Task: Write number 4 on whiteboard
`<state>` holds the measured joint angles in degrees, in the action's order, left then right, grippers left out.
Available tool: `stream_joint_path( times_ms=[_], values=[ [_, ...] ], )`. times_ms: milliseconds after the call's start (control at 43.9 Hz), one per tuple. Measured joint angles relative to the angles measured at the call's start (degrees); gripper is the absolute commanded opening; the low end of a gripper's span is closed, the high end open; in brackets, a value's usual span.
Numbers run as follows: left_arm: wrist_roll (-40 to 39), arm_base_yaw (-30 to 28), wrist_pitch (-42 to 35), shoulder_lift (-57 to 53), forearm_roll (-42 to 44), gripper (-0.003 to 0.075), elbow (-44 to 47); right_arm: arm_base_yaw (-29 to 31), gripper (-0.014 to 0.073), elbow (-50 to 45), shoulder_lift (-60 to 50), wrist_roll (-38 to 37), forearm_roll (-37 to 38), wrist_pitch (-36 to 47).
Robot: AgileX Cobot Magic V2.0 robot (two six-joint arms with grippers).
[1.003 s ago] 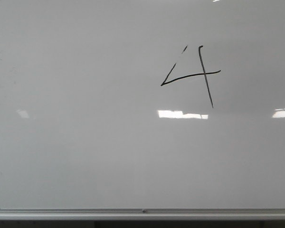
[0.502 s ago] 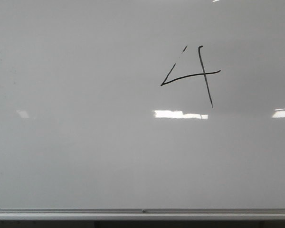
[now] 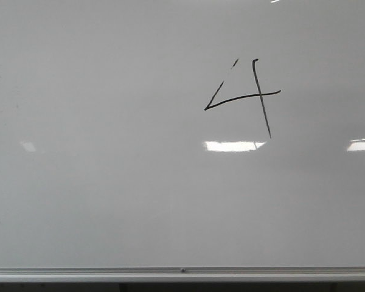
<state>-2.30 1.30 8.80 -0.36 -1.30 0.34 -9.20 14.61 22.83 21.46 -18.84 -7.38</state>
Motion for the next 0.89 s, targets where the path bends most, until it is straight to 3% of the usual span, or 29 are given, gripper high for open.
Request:
stream_joint_path(
  times_ms=[91, 274, 570, 889],
  values=[
    [0.0, 0.0, 0.0, 0.0, 0.0, -0.0020, 0.0, 0.0, -0.0062, -6.5, -4.6, -4.9, 4.1, 4.8],
    [0.0, 0.0, 0.0, 0.0, 0.0, -0.0020, 0.0, 1.2, -0.0062, -15.3, -12.4, -8.4, 6.5, 6.7],
    [0.0, 0.0, 0.0, 0.0, 0.0, -0.0020, 0.0, 6.9, -0.0062, -16.1, -19.9, -9.4, 6.8, 0.8],
    [0.0, 0.0, -0.1, 0.0, 0.0, -0.0020, 0.0, 7.7, -0.0062, -16.1, -23.4, -15.4, 11.5, -2.7]
  ],
)
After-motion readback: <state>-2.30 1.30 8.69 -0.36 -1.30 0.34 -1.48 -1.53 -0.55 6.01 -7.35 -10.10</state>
